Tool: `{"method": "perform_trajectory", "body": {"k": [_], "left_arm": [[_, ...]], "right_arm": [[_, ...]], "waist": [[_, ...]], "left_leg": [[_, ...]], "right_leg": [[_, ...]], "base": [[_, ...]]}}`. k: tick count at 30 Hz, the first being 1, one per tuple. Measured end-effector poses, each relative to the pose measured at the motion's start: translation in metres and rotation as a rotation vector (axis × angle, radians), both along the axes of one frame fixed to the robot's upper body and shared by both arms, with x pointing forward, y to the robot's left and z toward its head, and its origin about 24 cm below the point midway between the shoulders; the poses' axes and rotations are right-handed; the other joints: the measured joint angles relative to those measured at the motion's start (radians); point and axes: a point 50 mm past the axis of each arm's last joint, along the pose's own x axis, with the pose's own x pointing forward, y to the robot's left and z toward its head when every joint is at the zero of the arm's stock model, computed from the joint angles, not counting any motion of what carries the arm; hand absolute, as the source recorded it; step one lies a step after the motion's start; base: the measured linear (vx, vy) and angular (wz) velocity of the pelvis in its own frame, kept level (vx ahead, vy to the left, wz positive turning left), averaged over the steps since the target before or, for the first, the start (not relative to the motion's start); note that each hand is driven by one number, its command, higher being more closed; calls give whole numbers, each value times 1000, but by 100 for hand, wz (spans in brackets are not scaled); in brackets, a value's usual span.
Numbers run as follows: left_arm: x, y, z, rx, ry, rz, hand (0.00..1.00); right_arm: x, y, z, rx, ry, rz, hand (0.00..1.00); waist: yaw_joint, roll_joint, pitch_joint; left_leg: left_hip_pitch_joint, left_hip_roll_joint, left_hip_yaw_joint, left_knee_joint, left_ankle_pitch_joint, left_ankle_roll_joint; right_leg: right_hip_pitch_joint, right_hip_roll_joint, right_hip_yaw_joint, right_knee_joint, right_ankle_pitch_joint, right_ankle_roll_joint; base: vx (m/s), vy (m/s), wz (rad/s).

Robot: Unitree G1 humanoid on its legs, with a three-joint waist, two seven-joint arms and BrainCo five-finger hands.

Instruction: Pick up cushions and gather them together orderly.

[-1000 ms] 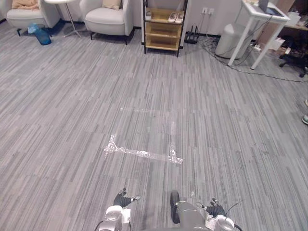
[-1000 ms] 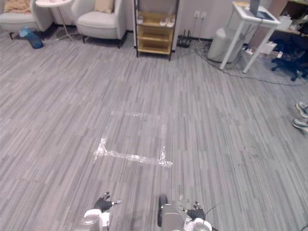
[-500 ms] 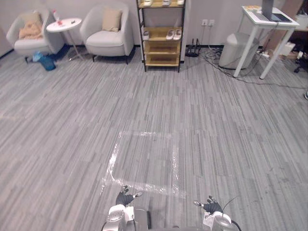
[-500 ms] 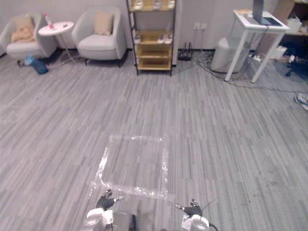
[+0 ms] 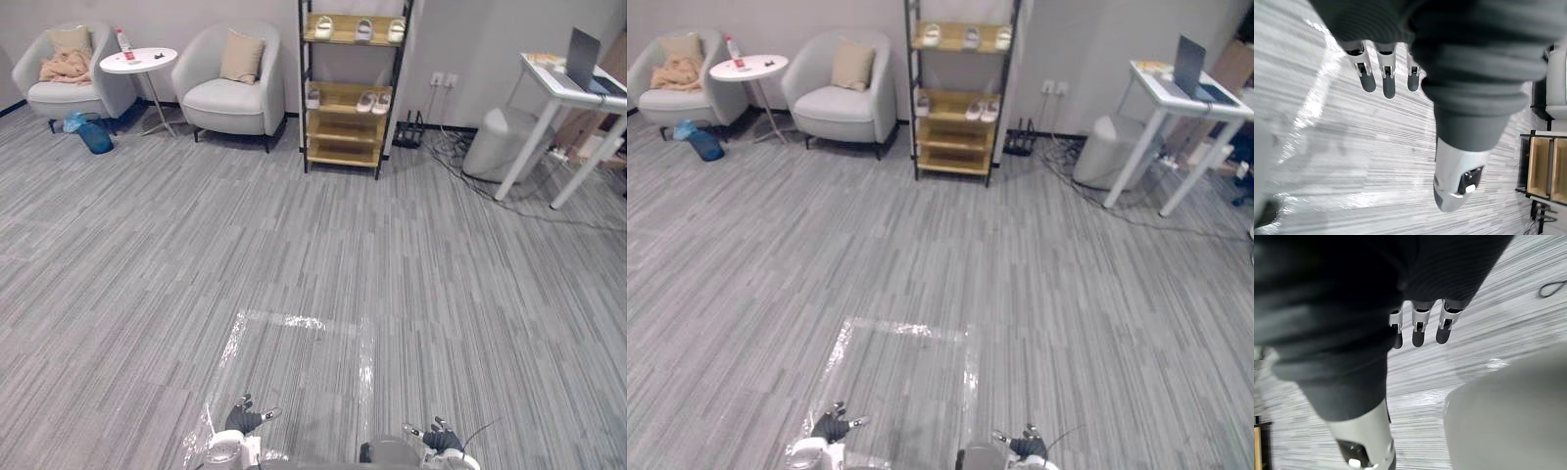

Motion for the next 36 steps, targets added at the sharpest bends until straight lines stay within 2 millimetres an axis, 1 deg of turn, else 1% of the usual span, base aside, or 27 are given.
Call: {"method": "perform_trajectory", "body": {"k": [1, 2, 3, 4, 6, 7, 8, 9, 10, 11, 12, 13, 15, 16, 17, 18, 19, 21, 22, 25, 27, 29, 31, 33, 34, 35, 36], "left_arm": [[0, -1, 0, -2, 2, -1, 0], [-2, 0, -1, 4, 7, -10, 0], [-2, 2, -1, 7, 9, -11, 0], [-4, -3, -3, -5, 29, -12, 0], [-7, -11, -5, -29, 41, -3, 0], [-4, -14, -4, -37, 32, 3, 0], [1, -13, -2, -44, 14, 28, 0], [4, -15, -1, -52, 3, 42, 0], [5, -14, 0, -50, -8, 49, 0], [9, -13, 2, -48, -23, 46, 0], [13, -12, 5, -45, -47, 45, 0], [16, -13, 6, -44, -61, 39, 0], [20, -16, 9, -45, -80, 14, 0], [18, -21, 8, -51, -74, 0, 0], [17, -23, 7, -53, -68, -11, 0], [17, -24, 6, -54, -63, -17, 0], [17, -21, 7, -48, -64, -13, 0], [17, -13, 7, -32, -63, -11, 0], [18, -11, 7, -27, -68, -4, 0], [18, -7, 7, -20, -60, -9, 0], [15, -8, 5, -18, -46, -13, 0], [8, -5, 3, -7, -27, -28, 0], [4, -1, 0, 8, -5, -42, 0], [-1, 3, -2, 18, 18, -43, 0], [-2, 3, -2, 18, 21, -43, 0], [-2, 4, -2, 19, 23, -43, 0], [-2, 6, -2, 26, 21, -46, 0]], "right_arm": [[2, 0, 0, 2, -4, 2, 0], [-2, 2, -2, 7, 14, 2, 0], [-4, 2, -3, 11, 22, -5, 0], [-3, -4, -2, 0, 22, -20, 0], [-3, -11, -1, -13, 21, -31, 0], [-4, -8, -1, -9, 26, -24, 0], [-4, -8, -1, -18, 27, 5, 0], [-4, -6, -1, -24, 36, 50, 0], [0, -3, -1, -26, 29, 78, 0], [1, -1, 0, -21, 22, 82, 0], [1, 4, -1, -8, 19, 73, 0], [4, 7, 0, -1, 5, 69, 0], [10, 9, 2, 12, -18, 53, 0], [10, 8, 2, 14, -22, 40, 0], [10, 7, 2, 14, -20, 36, 0], [6, 6, 1, 14, -10, 23, 0], [4, 5, 0, 13, 0, 14, 0], [2, 11, -2, 32, 10, 16, 0], [1, 13, -3, 38, 17, 20, 0], [0, 14, -4, 29, 33, 49, 0], [-3, 14, -5, 30, 41, 53, 0], [-5, 14, -5, 35, 46, 51, 0], [-8, 15, -6, 37, 53, 50, 0], [-11, 14, -7, 40, 62, 41, 0], [-10, 14, -7, 39, 59, 38, 0], [-12, 13, -7, 40, 64, 30, 0], [-16, 14, -8, 46, 70, 15, 0]], "waist": [[-5, 0, 0], [-6, -12, -3], [-7, -25, -7], [-8, 14, -7], [-5, 54, -13], [-8, 59, -13], [-12, 59, -13], [-7, 56, -6], [5, 45, 3], [6, 48, 6], [7, 26, 20], [11, 22, 23], [17, 16, 26], [24, 34, 18], [26, 46, 15], [31, 53, 11], [39, 42, 6], [38, -2, -4], [46, -16, -6], [49, -17, -8], [50, -15, -13], [48, -16, -30], [44, -11, -44], [37, -10, -55], [35, -9, -55], [31, -15, -59], [31, -35, -64]], "left_leg": [[11, 11, -9, -14, -6, -8], [27, 15, -33, -22, -19, -29], [41, 17, -54, -20, -30, -39], [55, 53, -70, -7, -44, -51], [16, 85, -88, 111, -40, -58], [-31, 84, -88, 228, -24, -84], [-113, 81, -75, 408, 21, -133], [-212, 90, -45, 633, 155, -152], [-279, 121, -9, 767, 150, -146], [-323, 147, 27, 836, 118, -137], [-386, 181, 77, 854, 67, -131], [-413, 192, 103, 817, 44, -130], [-451, 175, 118, 595, 19, -138], [-453, 151, 92, 369, 43, -140], [-452, 144, 56, 259, 76, -144], [-446, 129, 13, 174, 160, -162], [-418, 101, 13, 144, 219, -158], [-410, 61, 35, 136, 200, -133], [-409, 44, 48, 152, 184, -121], [-382, 19, 68, 168, 136, -93], [-324, 6, 94, 134, 116, -71], [-261, -6, 99, 76, 114, -57], [-223, -4, 98, 47, 115, -52], [-202, 13, 70, 42, 115, -52], [-196, 17, 54, 44, 115, -52], [-186, 12, 37, 45, 115, -53], [-177, -8, 27, 44, 114, -54]], "right_leg": [[-8, 11, 9, -115, 47, -3], [6, 23, 36, -314, 170, -8], [19, 25, 46, -344, 286, -7], [29, 50, 32, -317, 288, -40], [59, 76, 2, -319, 241, -71], [83, 78, -14, -324, 219, -79], [116, 78, -31, -336, 197, -85], [176, 78, -38, -366, 180, -99], [227, 81, -39, -389, 170, -115], [273, 82, -44, -411, 165, -122], [339, 75, -56, -451, 165, -121], [371, 67, -57, -472, 165, -121], [411, 43, -53, -507, 154, -102], [423, 36, -48, -517, 135, -80], [428, 34, -45, -513, 117, -71], [431, 29, -42, -496, 91, -57], [438, 17, -20, -480, 68, -34], [446, -33, -10, -473, 45, -7], [449, -52, 0, -468, 42, -2], [447, -78, 30, -413, 39, 4], [409, -94, 70, -284, 38, 9], [337, -108, 82, -117, 45, 36], [317, -102, 71, -97, 5, 36], [293, -60, 41, -169, -27, 15], [287, -46, 32, -216, -23, 10], [288, -38, 19, -310, 25, 0], [280, -42, 22, -380, 125, -9]], "base": [[497, -203, 41], [412, -178, 42], [645, -297, 34], [521, -253, 24], [495, -242, 22], [444, -233, 40], [418, -215, 45], [489, -215, 36], [397, -146, 21], [408, -144, 15], [308, -111, 15], [285, -95, 6], [198, 0, -15], [203, 52, -20], [291, 183, -10], [288, 201, -7], [364, 224, -3], [297, 131, -4], [329, 150, -13], [274, 160, -16], [238, 176, -24], [229, 122, -16], [314, 59, 7], [237, -36, 30], [172, -77, 41], [162, -89, 42], [162, -128, 52]]}}
